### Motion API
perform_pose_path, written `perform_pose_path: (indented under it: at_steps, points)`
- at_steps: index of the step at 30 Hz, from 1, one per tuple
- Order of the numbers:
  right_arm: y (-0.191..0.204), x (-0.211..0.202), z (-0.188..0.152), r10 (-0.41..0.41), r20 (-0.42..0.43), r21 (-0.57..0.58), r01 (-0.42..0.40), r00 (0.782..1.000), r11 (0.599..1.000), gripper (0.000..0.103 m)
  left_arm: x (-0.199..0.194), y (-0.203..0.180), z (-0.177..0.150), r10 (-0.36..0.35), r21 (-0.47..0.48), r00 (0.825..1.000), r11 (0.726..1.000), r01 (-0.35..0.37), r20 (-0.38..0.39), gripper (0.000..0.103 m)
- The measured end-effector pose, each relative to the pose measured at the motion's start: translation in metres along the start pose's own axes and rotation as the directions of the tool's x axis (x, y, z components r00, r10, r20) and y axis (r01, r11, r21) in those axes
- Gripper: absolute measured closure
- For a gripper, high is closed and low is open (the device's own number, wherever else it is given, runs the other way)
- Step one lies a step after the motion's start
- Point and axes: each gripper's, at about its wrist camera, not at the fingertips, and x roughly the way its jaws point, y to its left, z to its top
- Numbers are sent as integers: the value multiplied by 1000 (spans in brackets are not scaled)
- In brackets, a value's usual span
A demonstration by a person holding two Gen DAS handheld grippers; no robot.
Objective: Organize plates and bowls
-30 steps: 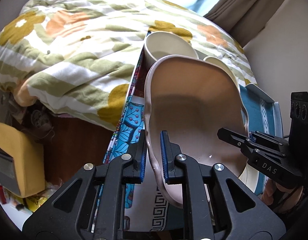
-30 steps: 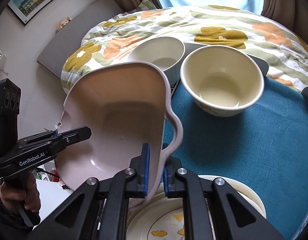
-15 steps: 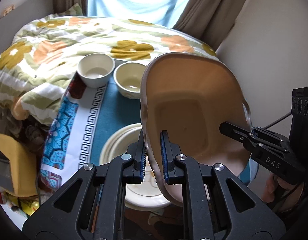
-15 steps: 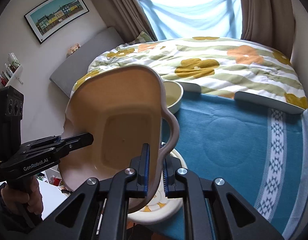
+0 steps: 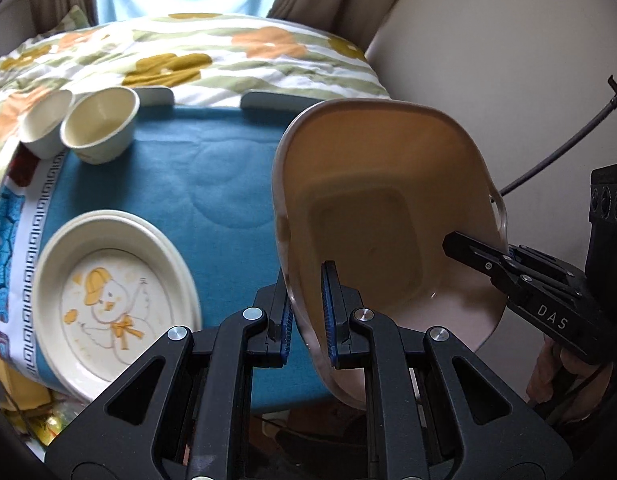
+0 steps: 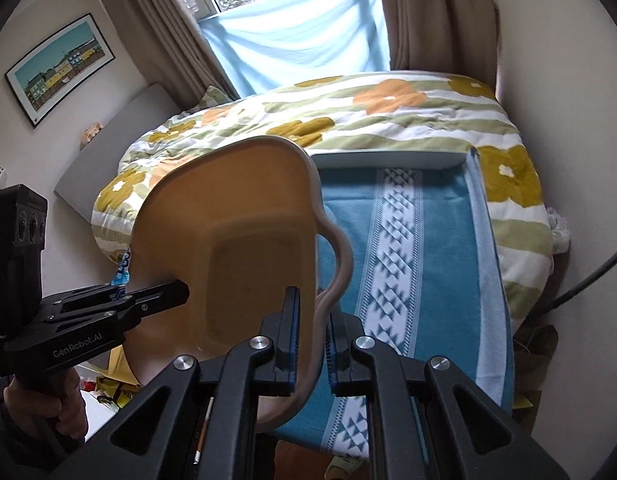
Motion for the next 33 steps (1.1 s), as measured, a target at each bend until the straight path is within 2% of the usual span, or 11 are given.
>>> perform_pose_path:
  at_steps: [6, 10, 21, 30, 31, 33]
  points:
    - [-51, 32, -30, -35, -79, 87, 42, 996, 995, 93, 69, -19, -12, -7, 42, 993, 999, 12, -116, 92]
    - [-66, 47, -43, -32, -96, 112, 43, 995, 993, 93, 94, -21, -19, 1, 52, 989, 999, 7, -149, 92]
    - [-74, 68, -50, -23, -119, 147, 41, 993, 988, 93, 113, -13, -17, 34, 62, 983, 998, -23, -181, 92]
    - [-78, 70, -49, -8, -124, 170, 30, 992, 985, 93, 116, -16, -18, 66, 99, 986, 994, -50, -156, 91]
    - [-79, 70, -49, -2, -123, 180, 24, 992, 983, 92, 117, -16, -17, 76, 100, 985, 993, -60, -157, 86]
    - [-80, 70, -49, 9, -112, 196, 14, 994, 980, 91, 118, -17, -15, 103, 103, 982, 991, -88, -159, 52]
